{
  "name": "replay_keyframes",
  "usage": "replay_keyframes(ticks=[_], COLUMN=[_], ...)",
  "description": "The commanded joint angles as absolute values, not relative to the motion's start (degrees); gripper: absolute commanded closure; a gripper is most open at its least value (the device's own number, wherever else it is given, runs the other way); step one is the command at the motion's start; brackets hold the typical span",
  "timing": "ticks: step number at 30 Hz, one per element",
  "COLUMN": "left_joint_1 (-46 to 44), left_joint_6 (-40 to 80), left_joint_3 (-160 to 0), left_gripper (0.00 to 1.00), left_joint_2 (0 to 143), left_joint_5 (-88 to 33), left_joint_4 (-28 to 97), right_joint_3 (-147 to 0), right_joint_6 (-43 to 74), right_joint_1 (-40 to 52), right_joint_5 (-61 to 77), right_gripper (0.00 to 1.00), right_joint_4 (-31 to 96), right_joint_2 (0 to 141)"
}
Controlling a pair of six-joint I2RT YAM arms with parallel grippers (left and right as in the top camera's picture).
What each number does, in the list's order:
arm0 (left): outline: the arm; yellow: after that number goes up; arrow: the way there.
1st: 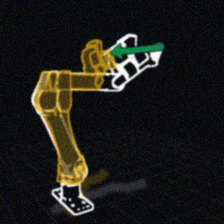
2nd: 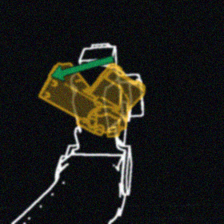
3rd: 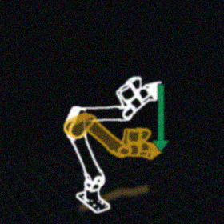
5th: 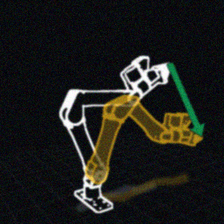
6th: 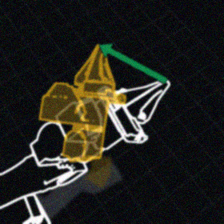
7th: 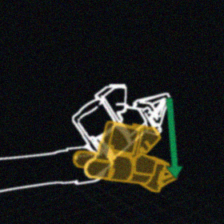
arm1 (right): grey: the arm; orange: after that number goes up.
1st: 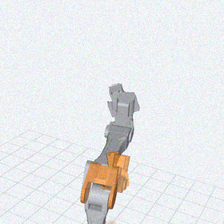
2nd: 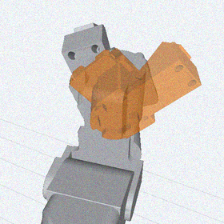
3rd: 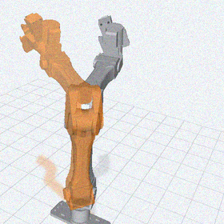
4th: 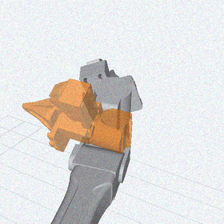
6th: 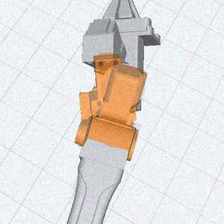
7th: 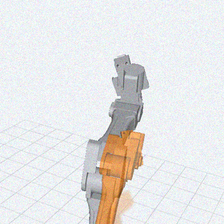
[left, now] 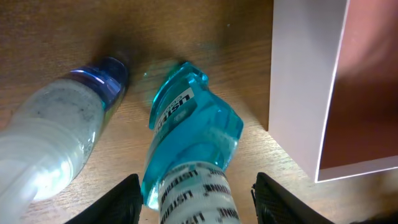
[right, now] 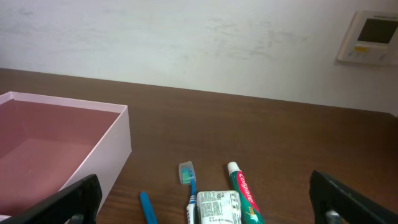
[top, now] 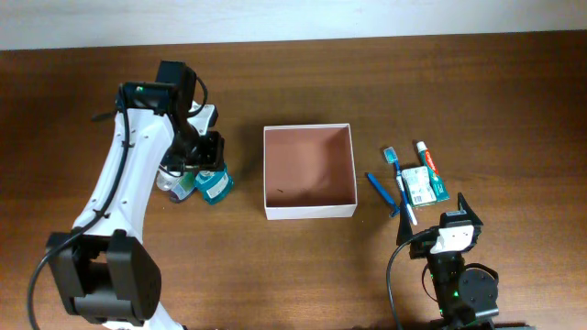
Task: Pack container
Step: 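Lower the left gripper over the mouthwash cap and close on it, then lift the mouthwash bottle and carry it over the pink box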
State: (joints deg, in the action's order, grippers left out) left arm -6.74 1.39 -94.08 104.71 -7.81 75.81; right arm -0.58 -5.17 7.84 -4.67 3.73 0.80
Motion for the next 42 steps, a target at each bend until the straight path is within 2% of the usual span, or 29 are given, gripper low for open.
replay_keyframes(ticks=[1, 5, 10, 32, 42], left_joint_1=[-6.7, -6.6, -6.6, -6.6, -7.3], left_joint_6=[2.0, 2.0, 2.0, 2.0, 2.2], left_joint_3=[-92.5, -92.5, -92.5, -95.1, -103.3], left_gripper=[0.42, 0.44, 0.60, 0.87, 0.88], left_joint_2=[105.2, 105.2, 105.2, 105.2, 102.7], left_joint_5=[-7.2, -7.2, -7.2, -4.9, -4.9], left_joint_4=[75.2, 75.0, 74.8, 75.0, 78.0], right_joint_3=[-0.3, -0.3, -0.3, -0.3, -0.3], right_joint_6=[-5.6, -5.6, -5.6, -5.6, -5.6], right_joint_1=[7.3, 7.3, 7.3, 7.3, 7.3], right_joint_5=[-5.2, -5.2, -5.2, -5.2, -5.2], right_gripper=[0.02, 0.02, 0.02, 0.02, 0.02], right_joint_4=[4.2, 4.2, 4.2, 4.2, 4.2], right_joint_2=[0.3, 0.3, 0.3, 0.3, 0.3])
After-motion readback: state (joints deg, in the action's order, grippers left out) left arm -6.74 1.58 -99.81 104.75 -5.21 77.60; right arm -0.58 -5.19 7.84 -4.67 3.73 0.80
